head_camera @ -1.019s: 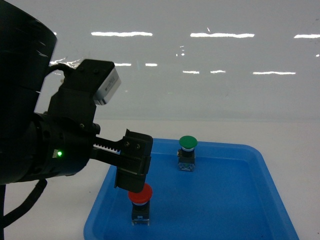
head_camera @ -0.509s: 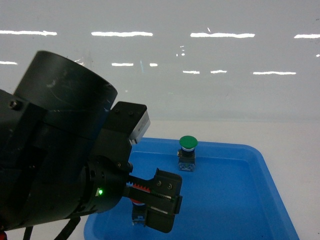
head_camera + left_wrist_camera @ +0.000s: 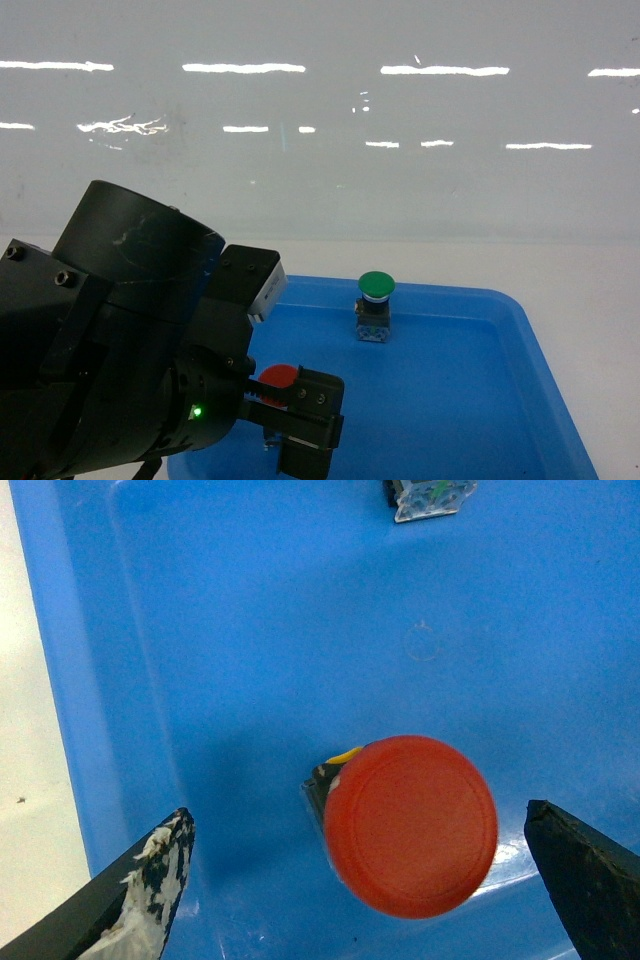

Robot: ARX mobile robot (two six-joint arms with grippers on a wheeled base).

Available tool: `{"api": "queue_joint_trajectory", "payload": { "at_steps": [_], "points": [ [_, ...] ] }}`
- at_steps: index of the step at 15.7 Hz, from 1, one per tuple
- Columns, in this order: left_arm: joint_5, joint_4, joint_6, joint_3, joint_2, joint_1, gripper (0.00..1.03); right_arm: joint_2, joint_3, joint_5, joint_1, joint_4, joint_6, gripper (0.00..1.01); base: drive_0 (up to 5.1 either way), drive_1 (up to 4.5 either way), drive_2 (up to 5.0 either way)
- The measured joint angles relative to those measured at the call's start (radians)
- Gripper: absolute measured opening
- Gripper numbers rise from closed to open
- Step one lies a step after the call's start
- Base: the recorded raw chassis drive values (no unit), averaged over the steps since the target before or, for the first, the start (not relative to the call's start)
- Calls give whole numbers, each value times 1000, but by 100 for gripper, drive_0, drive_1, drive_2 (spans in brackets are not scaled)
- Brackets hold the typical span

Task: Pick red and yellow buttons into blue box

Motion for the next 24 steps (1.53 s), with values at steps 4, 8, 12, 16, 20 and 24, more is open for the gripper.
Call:
{"api": "queue_joint_trajectory", "payload": {
  "at_steps": [4,8,12,16,20,24],
  "points": [
    [58,71,-24,-7,38,39,98,0,0,0,0,0,0,29,0,0,0],
    [83,100,-22,29,72,28,98,0,0,0,0,0,0,29,0,0,0],
    [62,152,6,22,111,8,98,0,0,0,0,0,0,29,0,0,0],
    [68,184,5,3,127,-11,86,0,0,0,0,0,0,29,0,0,0],
    [75,230,2,-24,136,-31,48,0,0,0,0,0,0,29,0,0,0],
    [71,274,-21,-43,135,-52,24,0,0,0,0,0,0,29,0,0,0]
  ]
}}
